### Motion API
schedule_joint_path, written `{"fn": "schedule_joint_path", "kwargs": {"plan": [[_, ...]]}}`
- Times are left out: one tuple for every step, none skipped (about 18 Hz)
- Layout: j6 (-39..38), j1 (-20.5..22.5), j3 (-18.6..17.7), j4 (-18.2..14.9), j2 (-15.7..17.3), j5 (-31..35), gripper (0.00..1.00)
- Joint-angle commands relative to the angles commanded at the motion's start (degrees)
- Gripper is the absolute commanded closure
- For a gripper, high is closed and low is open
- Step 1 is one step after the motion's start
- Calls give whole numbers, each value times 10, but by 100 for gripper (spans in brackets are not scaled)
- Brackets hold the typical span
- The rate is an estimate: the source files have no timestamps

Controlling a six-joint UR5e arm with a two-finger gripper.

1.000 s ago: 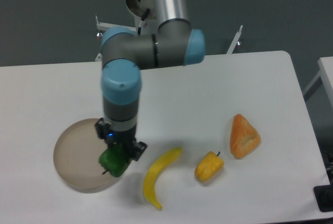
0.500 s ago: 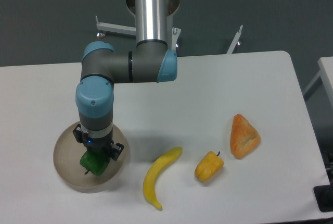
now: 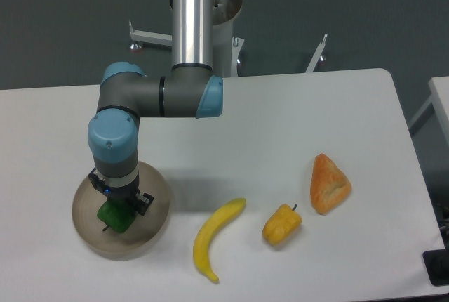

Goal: Place the green pepper on the plate

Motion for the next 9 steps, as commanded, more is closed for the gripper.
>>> {"fn": "schedule_joint_path", "kwargs": {"plan": [[5, -1, -1, 0, 0, 0, 52], [6, -1, -1, 0, -1, 0, 52], [6, -1, -1, 0, 0, 0, 52], [6, -1, -1, 0, 0, -1, 51], [6, -1, -2, 0, 0, -1, 52], [6, -1, -4, 0, 0, -1, 51], [6, -3, -4, 0, 2, -1, 47], [5, -3, -4, 0, 2, 0, 36], [5, -3, -2, 1, 3, 0, 19]]}}
